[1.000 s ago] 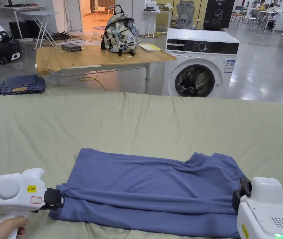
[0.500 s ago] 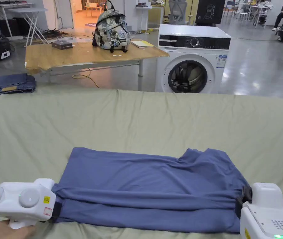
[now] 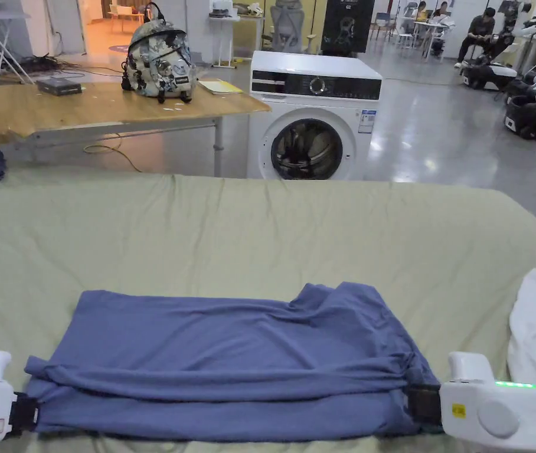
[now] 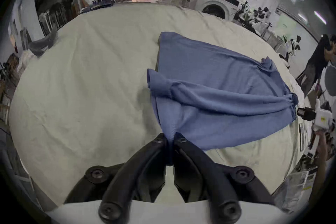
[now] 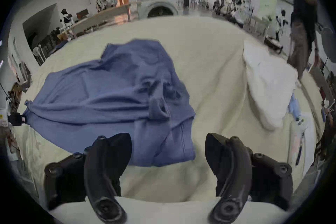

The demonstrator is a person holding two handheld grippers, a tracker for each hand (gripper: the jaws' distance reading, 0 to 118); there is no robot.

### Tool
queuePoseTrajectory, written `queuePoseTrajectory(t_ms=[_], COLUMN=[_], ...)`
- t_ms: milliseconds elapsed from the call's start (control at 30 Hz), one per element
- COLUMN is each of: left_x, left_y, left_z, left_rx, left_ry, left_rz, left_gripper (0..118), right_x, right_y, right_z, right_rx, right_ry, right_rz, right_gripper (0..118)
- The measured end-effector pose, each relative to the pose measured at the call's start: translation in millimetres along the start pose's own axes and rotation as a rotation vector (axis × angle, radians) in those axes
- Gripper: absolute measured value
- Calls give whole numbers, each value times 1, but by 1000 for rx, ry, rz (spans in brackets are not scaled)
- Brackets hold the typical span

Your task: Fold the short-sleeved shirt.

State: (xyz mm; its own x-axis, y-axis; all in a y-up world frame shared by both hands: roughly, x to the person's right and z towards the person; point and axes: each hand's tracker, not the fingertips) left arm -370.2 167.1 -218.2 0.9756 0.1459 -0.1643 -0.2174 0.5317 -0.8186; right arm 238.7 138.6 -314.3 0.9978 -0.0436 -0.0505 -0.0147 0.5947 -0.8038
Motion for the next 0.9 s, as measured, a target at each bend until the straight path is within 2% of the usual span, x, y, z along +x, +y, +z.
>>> queuePoseTrajectory(t_ms=[67, 167, 267, 300, 333, 367, 567, 667, 900], left_x=[3, 3, 5, 3, 3, 4, 3, 3, -13], left_y=[0, -1, -4, -3, -3, -4, -1, -1, -41], left_z=[1, 0, 2, 1, 2, 2, 22, 43, 79], left_rx=[4, 1, 4, 6, 7, 8, 44, 76, 73], left_ry=[9, 11, 9, 6, 2, 6, -16, -13, -25], left_rz=[-11, -12, -9, -9, -11, -16, -20, -31, -42], left_gripper=[0, 0, 0, 0, 0, 0, 0, 0, 0], right_x=[-1, -5, -12, -12, -13, -13, -21, -21, -17], right_y=[-3, -10, -12, -10, -10, -9, -5, 3, -30], right_z=[-18, -31, -19, -17, -14, -12, 41, 66, 110], right_rx=[-60, -106, -71, -64, -48, -55, 34, 67, 69], right_ry=[-38, -29, -29, -14, 18, -5, 17, -6, -1], right_rz=[28, 62, 77, 79, 66, 71, 63, 117, 149], right_gripper=[85, 61, 46, 11, 5, 5, 4, 4, 4])
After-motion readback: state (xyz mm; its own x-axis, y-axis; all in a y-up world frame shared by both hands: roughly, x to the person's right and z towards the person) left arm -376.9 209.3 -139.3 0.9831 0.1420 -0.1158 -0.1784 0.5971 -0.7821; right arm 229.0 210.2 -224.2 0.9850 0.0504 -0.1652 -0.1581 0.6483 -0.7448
